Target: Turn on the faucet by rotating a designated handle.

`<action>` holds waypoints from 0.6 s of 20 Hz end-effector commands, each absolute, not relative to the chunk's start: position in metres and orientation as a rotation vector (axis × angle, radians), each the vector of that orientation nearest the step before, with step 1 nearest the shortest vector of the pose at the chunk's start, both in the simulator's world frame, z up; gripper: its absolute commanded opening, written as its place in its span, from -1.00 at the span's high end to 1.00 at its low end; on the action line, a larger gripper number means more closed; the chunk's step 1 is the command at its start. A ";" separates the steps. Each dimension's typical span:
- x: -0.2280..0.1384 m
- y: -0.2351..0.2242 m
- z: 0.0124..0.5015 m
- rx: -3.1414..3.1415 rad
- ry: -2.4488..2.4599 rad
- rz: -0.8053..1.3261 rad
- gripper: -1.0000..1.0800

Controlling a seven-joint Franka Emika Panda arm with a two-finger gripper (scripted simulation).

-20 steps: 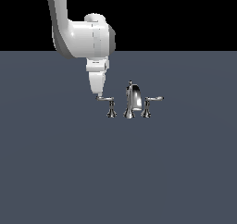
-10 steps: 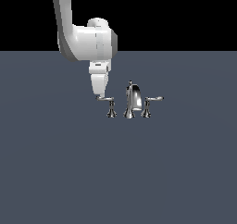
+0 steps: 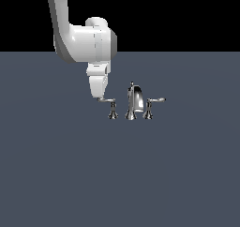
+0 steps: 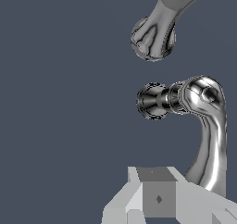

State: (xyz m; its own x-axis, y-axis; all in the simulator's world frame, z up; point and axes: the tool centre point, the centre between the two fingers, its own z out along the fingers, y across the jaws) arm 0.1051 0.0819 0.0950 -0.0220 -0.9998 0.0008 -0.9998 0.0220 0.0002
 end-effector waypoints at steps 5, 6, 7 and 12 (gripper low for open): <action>0.087 0.089 0.095 2.196 -2.246 0.000 1.00; 0.084 0.091 0.095 2.196 -2.246 0.000 1.00; 0.081 0.092 0.095 2.196 -2.246 0.000 1.00; 0.080 0.083 0.095 2.188 -2.261 0.011 1.00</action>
